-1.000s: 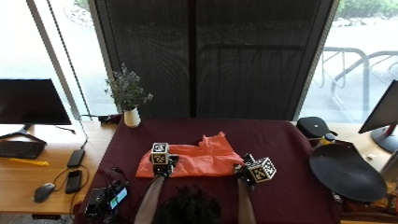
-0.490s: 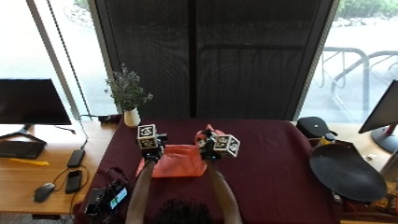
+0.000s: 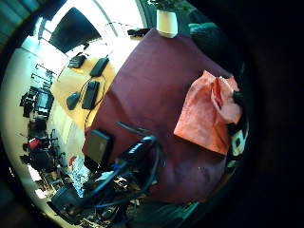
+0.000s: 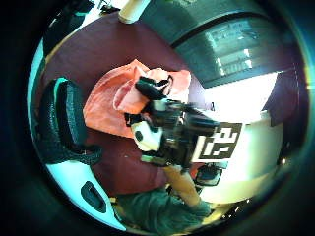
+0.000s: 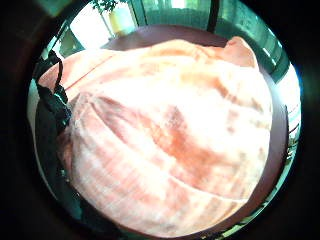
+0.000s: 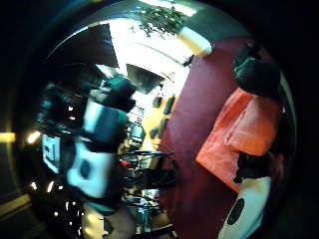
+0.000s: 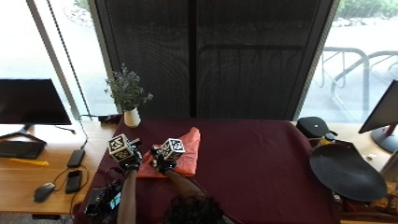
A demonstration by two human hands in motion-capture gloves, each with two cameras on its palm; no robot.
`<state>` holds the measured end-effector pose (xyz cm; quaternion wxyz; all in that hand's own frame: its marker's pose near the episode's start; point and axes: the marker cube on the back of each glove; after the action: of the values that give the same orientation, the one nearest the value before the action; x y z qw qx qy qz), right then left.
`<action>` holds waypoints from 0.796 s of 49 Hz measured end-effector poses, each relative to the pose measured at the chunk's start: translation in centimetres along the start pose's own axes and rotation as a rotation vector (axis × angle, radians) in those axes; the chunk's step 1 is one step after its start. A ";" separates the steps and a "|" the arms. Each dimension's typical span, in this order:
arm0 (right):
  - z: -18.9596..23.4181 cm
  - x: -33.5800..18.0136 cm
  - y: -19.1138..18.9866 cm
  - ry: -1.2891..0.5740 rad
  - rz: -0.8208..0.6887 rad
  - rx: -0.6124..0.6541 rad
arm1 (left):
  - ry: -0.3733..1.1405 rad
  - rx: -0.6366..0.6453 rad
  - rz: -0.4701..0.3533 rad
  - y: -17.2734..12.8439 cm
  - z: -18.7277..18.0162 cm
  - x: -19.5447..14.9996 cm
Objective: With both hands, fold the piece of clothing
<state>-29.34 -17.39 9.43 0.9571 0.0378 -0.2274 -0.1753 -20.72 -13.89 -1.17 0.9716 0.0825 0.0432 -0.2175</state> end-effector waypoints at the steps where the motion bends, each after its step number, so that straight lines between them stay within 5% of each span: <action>1: 0.4 0.2 0.2 0.009 -0.013 -0.022 | 0.015 -0.049 -0.002 0.7 0.4 0.0; 6: 0.9 0.5 1.3 -0.104 -0.137 -0.214 | 0.033 -0.100 0.011 1.3 0.8 -0.1; 13: -3.7 2.2 3.3 -0.486 -0.448 -0.651 | 0.114 -0.130 0.108 1.5 0.5 2.3; 21: -13.0 6.0 5.1 -0.271 -0.222 -0.779 | 0.074 -0.118 0.237 1.3 -0.1 6.4; 26: -21.1 10.5 5.8 0.295 0.138 -0.590 | -0.065 -0.091 0.355 1.8 -1.0 10.5; 30: -24.9 13.4 5.7 0.537 0.249 -0.378 | -0.148 -0.059 0.409 2.8 -1.6 13.3; 39: -26.2 18.5 6.3 0.604 0.368 -0.040 | -0.159 -0.046 0.453 4.6 -0.4 17.3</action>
<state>-0.07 -18.22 -5.23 0.9973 0.0276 0.0662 0.0147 -3.19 -16.87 -2.96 0.9975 0.0508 -0.0482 0.0010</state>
